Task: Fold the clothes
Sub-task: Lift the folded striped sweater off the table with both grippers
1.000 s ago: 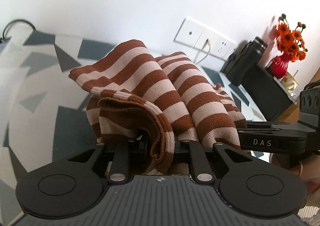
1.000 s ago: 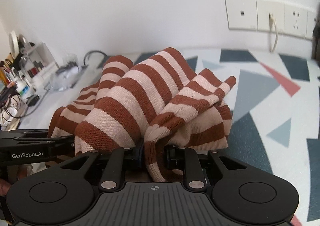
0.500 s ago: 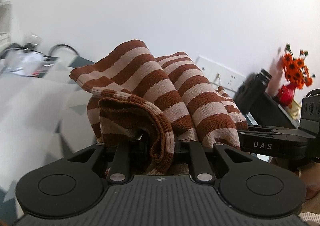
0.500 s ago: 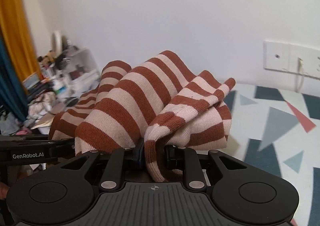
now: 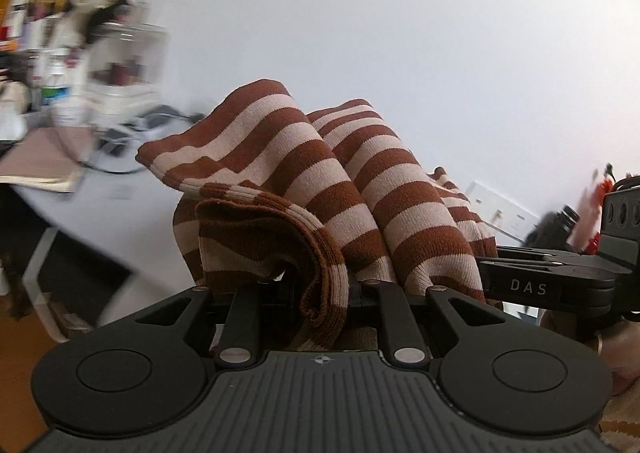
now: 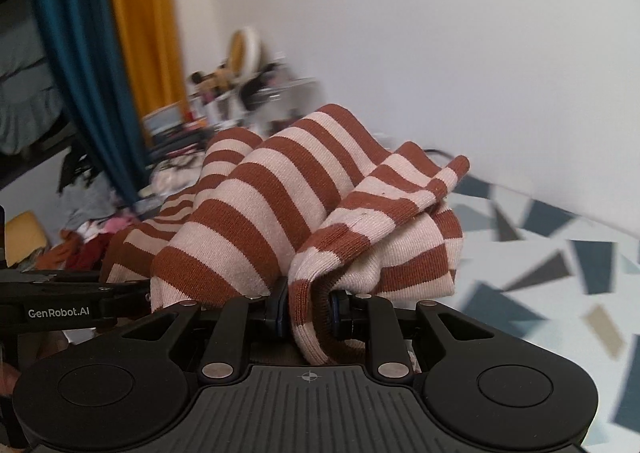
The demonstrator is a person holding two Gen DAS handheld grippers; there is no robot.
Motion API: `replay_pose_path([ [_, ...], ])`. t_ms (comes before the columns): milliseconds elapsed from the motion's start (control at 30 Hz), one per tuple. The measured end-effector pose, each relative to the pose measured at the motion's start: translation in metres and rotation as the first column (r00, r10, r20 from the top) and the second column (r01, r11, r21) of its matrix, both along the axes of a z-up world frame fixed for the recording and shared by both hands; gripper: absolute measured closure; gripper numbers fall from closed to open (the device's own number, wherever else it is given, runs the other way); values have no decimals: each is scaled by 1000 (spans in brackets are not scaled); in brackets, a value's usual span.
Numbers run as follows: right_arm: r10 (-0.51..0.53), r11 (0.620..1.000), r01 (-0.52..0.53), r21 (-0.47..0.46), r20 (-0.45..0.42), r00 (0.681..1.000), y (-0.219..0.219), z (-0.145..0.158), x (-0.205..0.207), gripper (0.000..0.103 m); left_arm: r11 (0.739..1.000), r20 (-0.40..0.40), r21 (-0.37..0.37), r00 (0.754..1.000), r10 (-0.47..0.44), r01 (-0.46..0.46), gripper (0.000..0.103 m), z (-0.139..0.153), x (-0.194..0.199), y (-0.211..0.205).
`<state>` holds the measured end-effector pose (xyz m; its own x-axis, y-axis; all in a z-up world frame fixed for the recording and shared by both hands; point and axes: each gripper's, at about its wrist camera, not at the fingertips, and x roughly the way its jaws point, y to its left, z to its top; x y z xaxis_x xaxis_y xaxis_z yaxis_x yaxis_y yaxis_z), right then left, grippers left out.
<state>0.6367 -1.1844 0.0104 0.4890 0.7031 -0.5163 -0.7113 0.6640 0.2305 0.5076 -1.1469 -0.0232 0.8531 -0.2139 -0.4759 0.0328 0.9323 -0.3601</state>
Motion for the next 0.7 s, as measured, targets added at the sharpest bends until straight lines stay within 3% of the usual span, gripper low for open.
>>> replay_pose_path([
  [167,116,993,-116,1,3,993,86,8,-42,84,992,-4,3,992,123,-123,85,2,-59,85],
  [300,228,974,-228,10,-4,974,153,12,-71,84,970,-18,23,970,243,-242,85,8,-102,143],
  [500,403,915,-403,3,0,915,242,17,-102,84,911,-43,10,910,413,-413,85,9,-145,213],
  [700,528,849,-528,1,-10,849,323,18,-107,84,841,-79,-5,839,539,-541,85,4,-169,282],
])
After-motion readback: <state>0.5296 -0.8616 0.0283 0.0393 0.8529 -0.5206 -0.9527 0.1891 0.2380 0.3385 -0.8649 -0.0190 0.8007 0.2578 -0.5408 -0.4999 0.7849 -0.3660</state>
